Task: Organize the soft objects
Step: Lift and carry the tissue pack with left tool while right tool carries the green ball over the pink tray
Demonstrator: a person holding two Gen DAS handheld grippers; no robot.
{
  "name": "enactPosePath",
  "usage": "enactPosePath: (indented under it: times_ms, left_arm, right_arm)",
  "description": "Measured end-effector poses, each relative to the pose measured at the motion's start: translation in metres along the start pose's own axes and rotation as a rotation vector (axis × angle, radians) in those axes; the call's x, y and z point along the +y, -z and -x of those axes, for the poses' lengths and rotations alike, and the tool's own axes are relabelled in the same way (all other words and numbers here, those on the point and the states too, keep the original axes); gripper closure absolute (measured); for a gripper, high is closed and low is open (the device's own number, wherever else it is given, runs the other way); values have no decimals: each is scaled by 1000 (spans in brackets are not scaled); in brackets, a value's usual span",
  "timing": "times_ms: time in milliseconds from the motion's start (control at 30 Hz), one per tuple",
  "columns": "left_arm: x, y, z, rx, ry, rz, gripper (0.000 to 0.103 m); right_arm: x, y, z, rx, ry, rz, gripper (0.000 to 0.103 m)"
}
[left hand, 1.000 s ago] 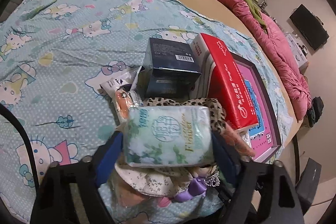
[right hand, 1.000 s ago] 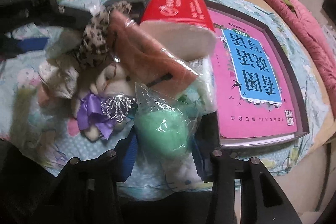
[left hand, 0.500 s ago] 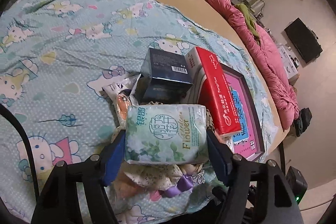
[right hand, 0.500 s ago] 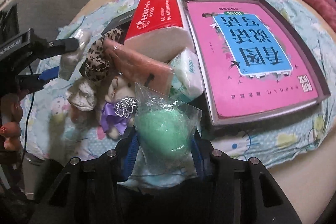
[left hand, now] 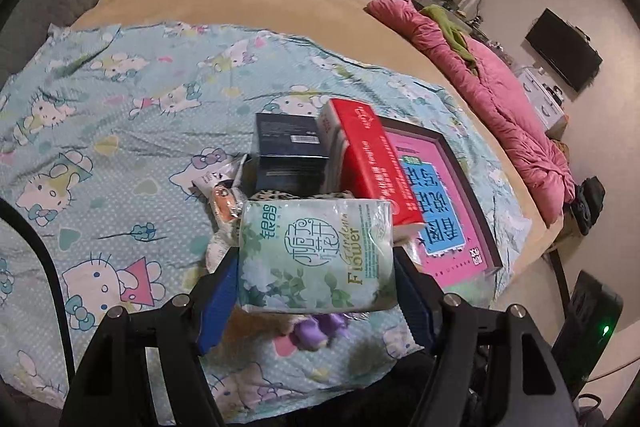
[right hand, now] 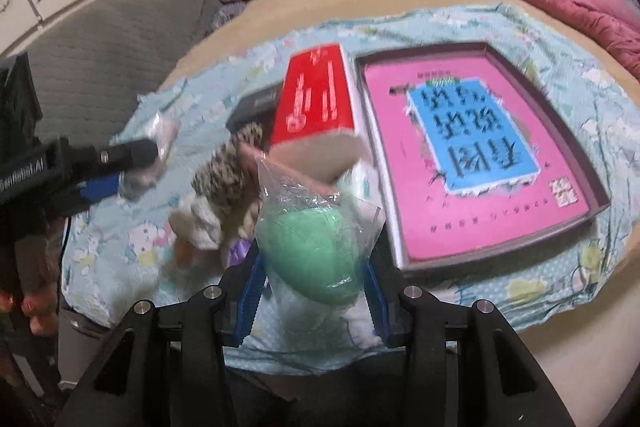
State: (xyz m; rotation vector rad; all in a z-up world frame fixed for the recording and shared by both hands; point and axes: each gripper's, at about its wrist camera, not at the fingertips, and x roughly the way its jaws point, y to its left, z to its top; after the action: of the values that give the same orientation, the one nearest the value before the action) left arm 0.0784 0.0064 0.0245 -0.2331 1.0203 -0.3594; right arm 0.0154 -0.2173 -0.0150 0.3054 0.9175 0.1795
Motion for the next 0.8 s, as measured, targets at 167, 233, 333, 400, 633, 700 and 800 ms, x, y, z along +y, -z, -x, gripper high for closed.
enactPosePath:
  times_ms: [167, 233, 333, 400, 633, 700, 800]
  left_arm:
    - [-20, 1, 6, -11, -2, -30, 31]
    - [-29, 2, 7, -12, -3, -44, 31]
    - [-45, 3, 5, -10, -4, -67, 31]
    - [-57, 3, 3, -5, 7, -84, 31]
    - [-100, 7, -11, 16, 4, -177, 31]
    - [-113, 8, -17, 18, 0, -205, 31]
    - [-130, 9, -27, 23, -5, -243, 31]
  right_arm:
    - [-12, -6, 23, -92, 21, -32, 56]
    - [-20, -8, 32, -128, 25, -54, 56]
    - [-32, -11, 44, -167, 47, -74, 56]
    - [-40, -13, 50, -181, 66, -87, 56]
    - [-73, -15, 63, -233, 88, -170, 56]
    - [-81, -15, 67, -245, 91, -190, 56]
    - [-94, -16, 70, -263, 101, -215, 56]
